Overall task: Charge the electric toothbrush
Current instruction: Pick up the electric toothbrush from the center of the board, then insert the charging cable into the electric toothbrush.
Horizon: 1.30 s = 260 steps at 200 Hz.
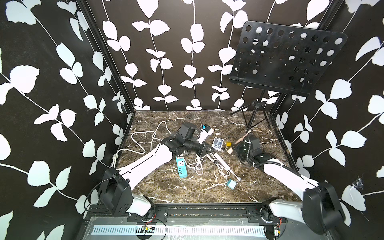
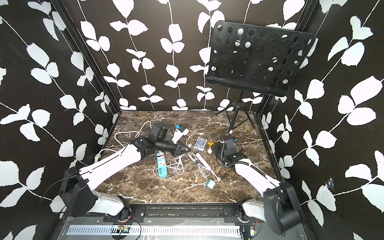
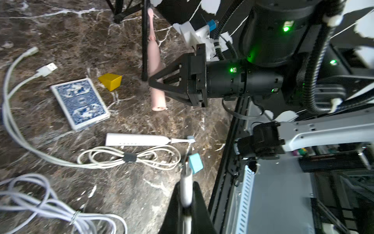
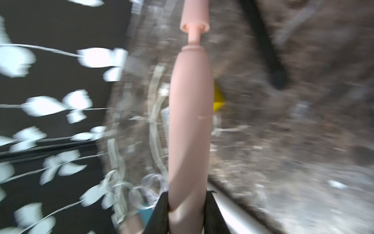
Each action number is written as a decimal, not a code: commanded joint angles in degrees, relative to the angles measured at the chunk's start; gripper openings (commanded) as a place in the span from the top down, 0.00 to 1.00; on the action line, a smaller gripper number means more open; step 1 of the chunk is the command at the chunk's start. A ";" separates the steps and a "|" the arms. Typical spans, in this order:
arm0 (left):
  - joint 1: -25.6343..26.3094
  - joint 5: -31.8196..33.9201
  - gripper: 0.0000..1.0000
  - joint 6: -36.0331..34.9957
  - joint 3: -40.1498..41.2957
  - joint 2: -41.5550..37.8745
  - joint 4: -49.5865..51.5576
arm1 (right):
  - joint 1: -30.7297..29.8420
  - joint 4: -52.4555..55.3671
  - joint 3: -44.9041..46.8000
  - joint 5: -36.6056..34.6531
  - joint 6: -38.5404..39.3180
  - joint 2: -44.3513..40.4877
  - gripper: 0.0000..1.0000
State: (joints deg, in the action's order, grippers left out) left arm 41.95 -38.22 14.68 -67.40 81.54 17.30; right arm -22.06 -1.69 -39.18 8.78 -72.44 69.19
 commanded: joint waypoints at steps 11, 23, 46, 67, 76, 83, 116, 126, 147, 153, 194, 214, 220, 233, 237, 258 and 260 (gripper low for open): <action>0.25 -9.56 1.00 9.00 -2.09 -2.08 -8.87 | -0.08 -17.98 -1.08 12.62 2.51 -3.42 0.89; 0.39 -10.62 1.00 11.14 -1.63 -2.33 -11.70 | -0.04 -22.06 -1.44 14.93 2.42 -4.63 0.89; 1.12 -12.16 1.00 14.68 -0.32 -1.85 -18.07 | -0.60 -27.03 -2.87 18.37 1.94 -5.94 0.88; 1.23 -14.19 1.00 15.36 -0.89 -0.52 -19.66 | -0.69 -33.30 -2.68 21.36 -1.10 -5.82 0.88; 1.20 -14.54 1.00 15.85 -0.72 -0.26 -21.24 | -0.83 -35.46 -2.66 22.66 -2.06 -5.83 0.89; 1.21 -15.15 1.00 16.20 -0.76 0.00 -21.90 | -1.04 -36.37 -2.64 23.35 -2.38 -5.95 0.89; 1.20 -16.26 1.00 18.07 0.39 0.42 -26.52 | -2.18 -39.02 -3.04 23.80 -1.82 -7.81 0.89; 1.13 -16.46 1.00 19.23 1.06 0.56 -28.57 | -2.36 -39.79 -3.00 23.50 -2.05 -8.18 0.89; 0.86 -17.30 1.00 20.92 2.39 0.79 -32.13 | -2.52 -41.20 -3.10 23.93 -2.37 -8.37 0.89; 0.68 -17.70 1.00 21.72 2.72 0.93 -33.48 | -2.53 -41.78 -3.16 24.31 -2.48 -8.29 0.89; -0.05 -18.56 1.00 24.72 4.57 0.59 -38.98 | -2.55 -43.67 -3.98 25.47 -1.53 -8.67 0.91; -0.38 -18.05 1.00 26.27 5.82 0.29 -41.55 | -2.54 -45.33 -3.68 24.41 -1.52 -9.42 0.91; -0.38 -17.91 1.00 26.56 6.21 0.35 -42.15 | -2.54 -44.92 -4.15 24.49 -1.16 -9.51 0.91; -0.39 -18.45 1.00 27.06 6.05 0.64 -42.86 | -2.54 -44.69 -4.99 24.89 -0.59 -9.44 0.91; -0.46 -18.46 1.00 27.57 6.20 0.65 -43.74 | -2.54 -44.60 -5.03 24.84 -0.59 -9.45 0.91; -0.99 -18.92 1.00 29.09 6.60 0.13 -46.60 | -2.08 -44.52 -4.54 24.55 -0.92 -9.68 0.92; -1.06 -18.91 1.00 28.81 6.47 0.07 -46.09 | -2.10 -44.58 -4.51 24.54 -0.94 -9.68 0.92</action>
State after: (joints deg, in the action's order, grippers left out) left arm 41.56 -55.61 41.60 -61.39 82.61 -23.22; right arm -24.27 -40.93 -42.11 33.04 -73.14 61.04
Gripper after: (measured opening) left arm 0.077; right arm 0.237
